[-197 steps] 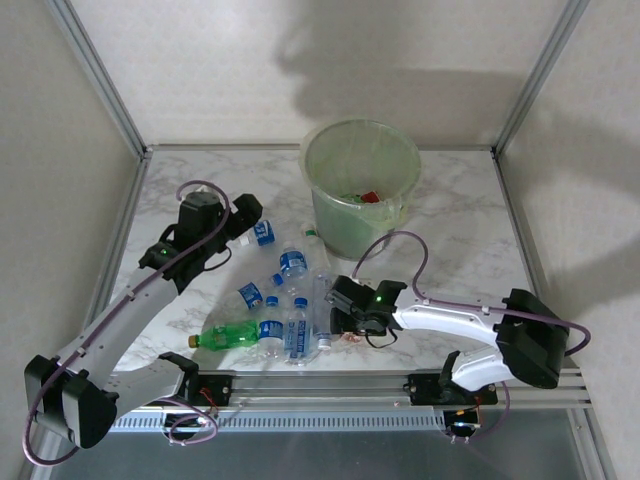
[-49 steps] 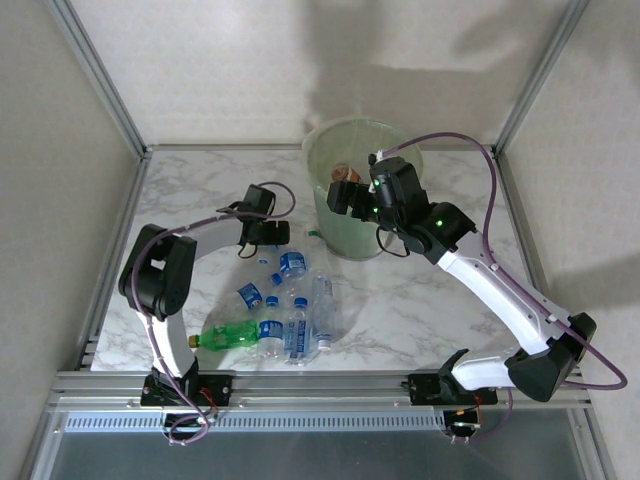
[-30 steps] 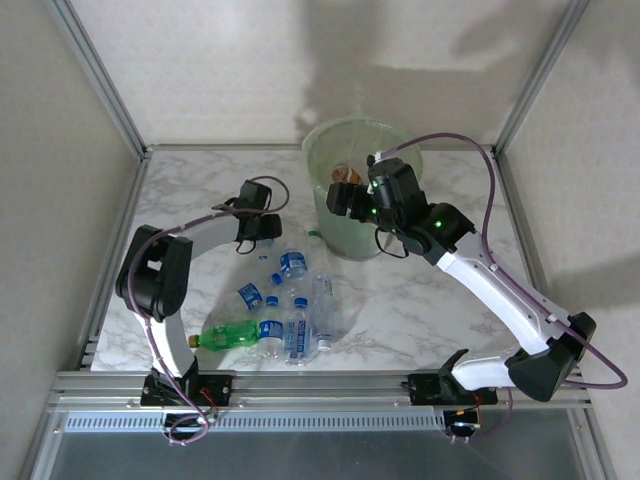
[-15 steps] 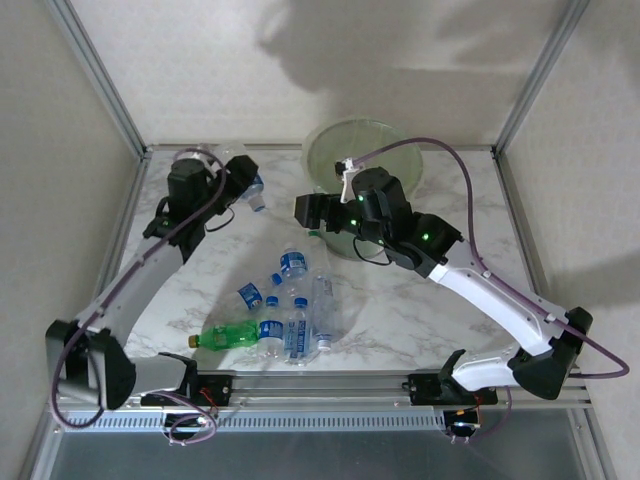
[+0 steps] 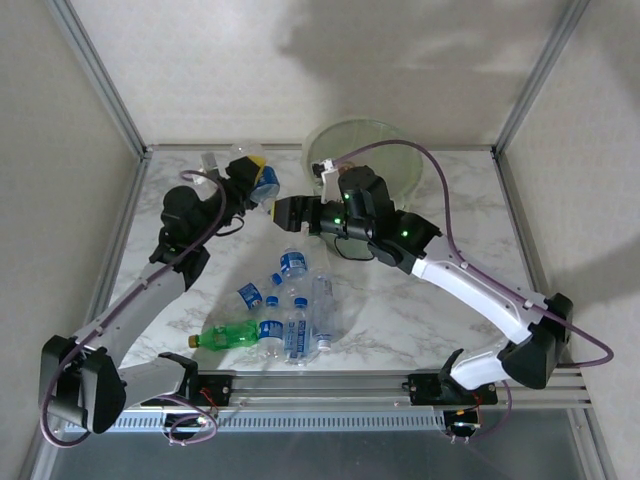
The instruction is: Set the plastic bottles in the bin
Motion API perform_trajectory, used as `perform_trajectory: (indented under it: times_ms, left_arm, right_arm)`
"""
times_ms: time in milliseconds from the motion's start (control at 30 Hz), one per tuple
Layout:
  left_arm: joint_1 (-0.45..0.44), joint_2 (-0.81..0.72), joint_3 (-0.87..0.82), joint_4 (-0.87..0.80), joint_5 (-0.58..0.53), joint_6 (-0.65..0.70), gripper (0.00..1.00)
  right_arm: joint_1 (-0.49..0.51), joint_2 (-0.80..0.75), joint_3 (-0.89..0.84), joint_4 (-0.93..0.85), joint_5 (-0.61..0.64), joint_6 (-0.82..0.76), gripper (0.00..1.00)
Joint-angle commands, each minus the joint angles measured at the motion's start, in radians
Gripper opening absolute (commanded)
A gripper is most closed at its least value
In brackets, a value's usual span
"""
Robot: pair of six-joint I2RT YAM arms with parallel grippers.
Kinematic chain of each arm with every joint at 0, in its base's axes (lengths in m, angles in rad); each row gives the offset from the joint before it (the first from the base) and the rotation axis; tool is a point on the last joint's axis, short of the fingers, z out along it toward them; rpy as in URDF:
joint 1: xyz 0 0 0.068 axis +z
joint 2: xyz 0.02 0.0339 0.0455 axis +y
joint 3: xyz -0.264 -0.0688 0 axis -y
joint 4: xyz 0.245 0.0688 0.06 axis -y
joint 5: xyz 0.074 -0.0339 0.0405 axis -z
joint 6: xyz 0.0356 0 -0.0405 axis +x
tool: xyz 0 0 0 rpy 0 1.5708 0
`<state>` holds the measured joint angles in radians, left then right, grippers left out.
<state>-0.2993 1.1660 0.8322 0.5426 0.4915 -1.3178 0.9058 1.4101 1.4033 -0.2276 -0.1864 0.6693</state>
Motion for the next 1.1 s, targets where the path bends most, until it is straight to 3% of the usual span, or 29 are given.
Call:
perform_trajectory:
  times_ms: [0,200,567,900,1067]
  left_arm:
    - [-0.024,-0.025,0.042,0.132,0.041,-0.029,0.59]
    - [-0.039,-0.022,0.046,0.174,0.057,-0.016,0.59]
    - [-0.046,-0.012,0.038,0.2,0.081,-0.012,0.59]
    - [-0.051,-0.008,0.03,0.193,0.081,-0.004,0.58]
    - [-0.051,-0.015,0.034,0.17,0.073,0.013,0.72]
  right_arm:
    - [-0.004,0.01,0.023,0.063,-0.061,0.041,0.76]
    - [-0.01,0.036,0.042,0.062,-0.075,0.061,0.7]
    - [-0.022,0.057,0.059,0.066,-0.067,0.071,0.44]
    - [-0.025,0.052,0.059,0.056,-0.055,0.06,0.28]
    - [-0.025,0.039,0.053,0.041,-0.035,0.052,0.22]
